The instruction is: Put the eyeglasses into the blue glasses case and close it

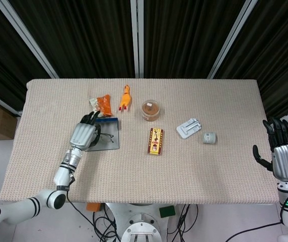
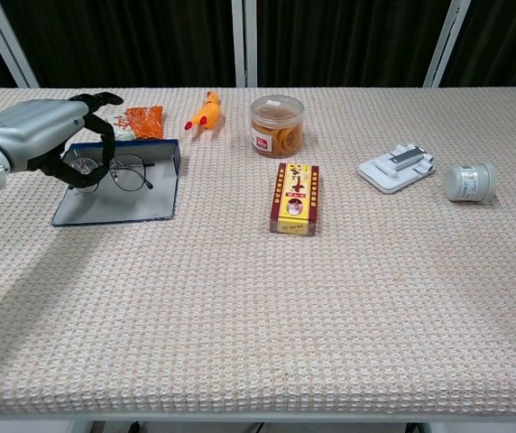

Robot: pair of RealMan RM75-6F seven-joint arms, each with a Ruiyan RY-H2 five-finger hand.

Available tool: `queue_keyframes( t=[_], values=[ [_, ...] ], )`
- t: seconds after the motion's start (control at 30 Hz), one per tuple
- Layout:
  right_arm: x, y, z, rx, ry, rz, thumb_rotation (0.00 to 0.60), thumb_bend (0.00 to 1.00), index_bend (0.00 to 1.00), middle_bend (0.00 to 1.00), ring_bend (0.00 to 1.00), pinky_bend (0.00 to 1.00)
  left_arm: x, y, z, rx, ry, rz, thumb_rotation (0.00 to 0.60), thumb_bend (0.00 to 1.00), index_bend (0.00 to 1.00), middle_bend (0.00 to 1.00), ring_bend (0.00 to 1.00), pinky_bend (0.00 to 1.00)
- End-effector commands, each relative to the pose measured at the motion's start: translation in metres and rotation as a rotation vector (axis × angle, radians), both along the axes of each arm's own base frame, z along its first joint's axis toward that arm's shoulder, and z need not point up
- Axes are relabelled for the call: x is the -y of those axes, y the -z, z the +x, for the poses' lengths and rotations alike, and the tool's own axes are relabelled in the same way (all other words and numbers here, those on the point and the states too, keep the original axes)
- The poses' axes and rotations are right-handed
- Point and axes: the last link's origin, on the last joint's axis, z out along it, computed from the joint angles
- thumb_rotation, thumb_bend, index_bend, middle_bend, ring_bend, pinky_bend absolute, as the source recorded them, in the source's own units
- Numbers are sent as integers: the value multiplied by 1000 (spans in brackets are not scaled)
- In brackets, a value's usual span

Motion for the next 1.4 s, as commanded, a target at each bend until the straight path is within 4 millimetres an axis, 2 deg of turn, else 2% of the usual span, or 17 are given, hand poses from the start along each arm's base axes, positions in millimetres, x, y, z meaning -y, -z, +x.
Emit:
queue_keyframes(
  t=[0.03,0.33,1.0,1.4],
  values=[
    [0,0,-1,2,0,0,585,477,0,0,0,0,-11,7,4,-9,-24,14,600,441,682,0,0,125],
    [1,-6,-4,2,8,-12,583,477,0,0,0,0,-28,13,-4,-52,-93,29,600,442,686,0,0,125],
    [2,-2,-5,-6,19,7,583,484,0,0,0,0,-40,19,-5,-90,-119,67,600,445,683,0,0,127],
    [1,-1,-6,-13,29,17,583,487,0,0,0,0,-39,17,-2,-68,-103,85,600,428,441,6,0,127]
  ],
)
